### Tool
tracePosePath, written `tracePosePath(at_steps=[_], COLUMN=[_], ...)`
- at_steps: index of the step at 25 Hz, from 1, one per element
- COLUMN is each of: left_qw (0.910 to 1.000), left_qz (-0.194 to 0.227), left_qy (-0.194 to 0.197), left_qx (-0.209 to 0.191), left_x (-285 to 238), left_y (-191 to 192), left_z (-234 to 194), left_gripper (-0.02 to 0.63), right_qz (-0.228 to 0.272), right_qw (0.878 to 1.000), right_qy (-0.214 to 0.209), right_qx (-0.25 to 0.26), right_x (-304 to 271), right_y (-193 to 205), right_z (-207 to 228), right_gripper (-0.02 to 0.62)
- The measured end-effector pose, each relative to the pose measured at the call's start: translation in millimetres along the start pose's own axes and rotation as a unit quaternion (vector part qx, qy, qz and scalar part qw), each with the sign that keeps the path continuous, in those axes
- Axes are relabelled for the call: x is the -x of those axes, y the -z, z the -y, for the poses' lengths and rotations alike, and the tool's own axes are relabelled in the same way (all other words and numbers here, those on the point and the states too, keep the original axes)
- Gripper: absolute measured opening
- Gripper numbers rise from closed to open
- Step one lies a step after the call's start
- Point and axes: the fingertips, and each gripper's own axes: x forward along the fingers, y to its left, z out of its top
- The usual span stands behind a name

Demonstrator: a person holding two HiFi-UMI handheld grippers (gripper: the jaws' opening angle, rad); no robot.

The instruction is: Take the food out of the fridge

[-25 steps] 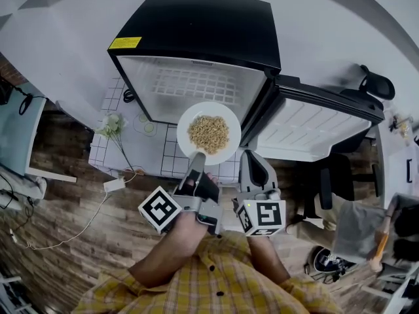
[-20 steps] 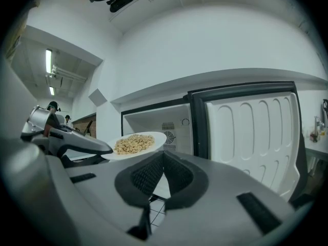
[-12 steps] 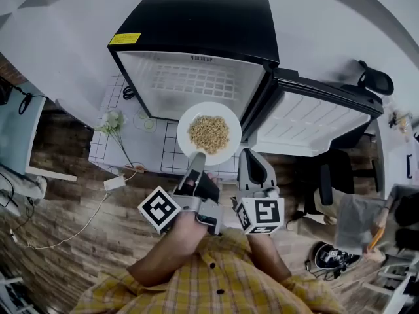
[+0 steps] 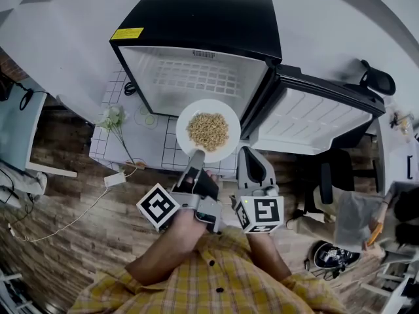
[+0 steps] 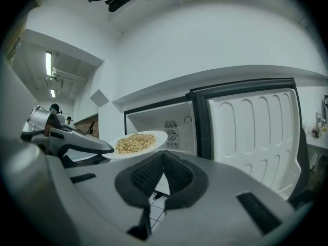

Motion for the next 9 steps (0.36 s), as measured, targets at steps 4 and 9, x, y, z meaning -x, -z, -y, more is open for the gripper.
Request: tracePosePath(at_steps=[4, 9], left_qw=[1.0, 1.0], left_qz=[0.001, 0.003], left_qy=[0.0, -0.002], left_qx=[-0.001, -0.002], left_x=[-0.2, -0.6], left_y=[0.0, -0.7], left_z=[-0.9, -3.7], left_gripper=[0.018, 0.018], right_qz=[-0.001, -0.001], right_qw=[1.0, 1.0], right_qy=[0.0, 0.002], right_qx=[-0.001, 0.003], right_x=[-0.6, -1.1], right_y=[0.2, -0.2], right_z=[0.2, 3.2], right_gripper=[0.008, 0.008])
